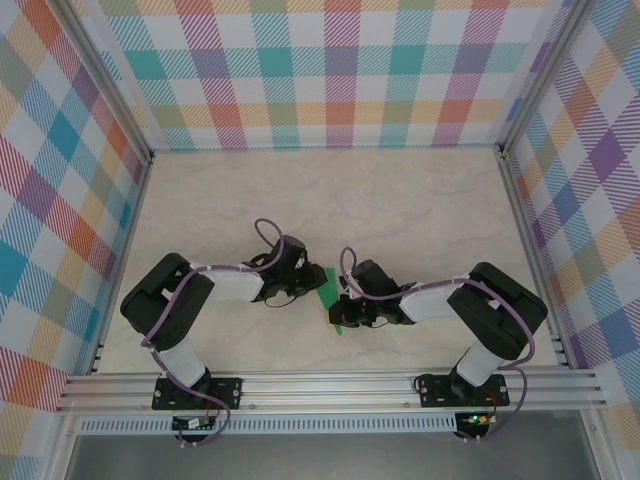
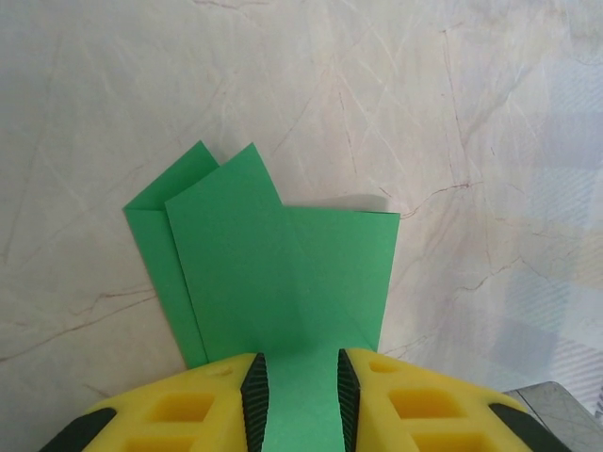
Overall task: Fold a paper plane with a square sheet of paper (pick it up from the middle)
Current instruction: Fold the wing for the fifth time at the center of the table.
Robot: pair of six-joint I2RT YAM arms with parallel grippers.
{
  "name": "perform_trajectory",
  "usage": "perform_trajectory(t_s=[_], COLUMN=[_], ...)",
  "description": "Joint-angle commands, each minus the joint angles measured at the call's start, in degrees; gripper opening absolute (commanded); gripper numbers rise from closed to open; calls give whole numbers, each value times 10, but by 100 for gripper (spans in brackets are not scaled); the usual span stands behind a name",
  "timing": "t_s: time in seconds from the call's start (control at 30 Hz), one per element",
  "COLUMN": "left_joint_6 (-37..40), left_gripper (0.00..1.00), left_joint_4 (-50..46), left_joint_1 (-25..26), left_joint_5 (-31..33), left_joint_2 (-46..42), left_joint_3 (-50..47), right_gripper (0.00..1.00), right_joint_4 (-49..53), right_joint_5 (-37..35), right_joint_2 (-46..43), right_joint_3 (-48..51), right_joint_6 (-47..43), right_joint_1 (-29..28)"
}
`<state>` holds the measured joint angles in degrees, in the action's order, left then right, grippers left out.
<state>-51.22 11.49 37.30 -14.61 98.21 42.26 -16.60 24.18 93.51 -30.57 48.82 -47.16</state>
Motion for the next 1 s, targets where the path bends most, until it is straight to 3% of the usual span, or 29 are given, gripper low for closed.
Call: perform_trajectory(t_s=[0.0,0.97], left_joint_6=[24,70], left_gripper=[31,34], left_joint_4=[-7,-95], left_joint_1=[-44,-82], left_joint_5=[84,91], left_joint_2=[47,44], left_joint_3=[3,78], right_gripper=[4,6], right_joint_4=[74,67], right_joint_5=[-24,-2], right_joint_2=[26,-1], right_joint_3=[30,39], right_joint_6=[-16,-30], right_joint_1=[4,22])
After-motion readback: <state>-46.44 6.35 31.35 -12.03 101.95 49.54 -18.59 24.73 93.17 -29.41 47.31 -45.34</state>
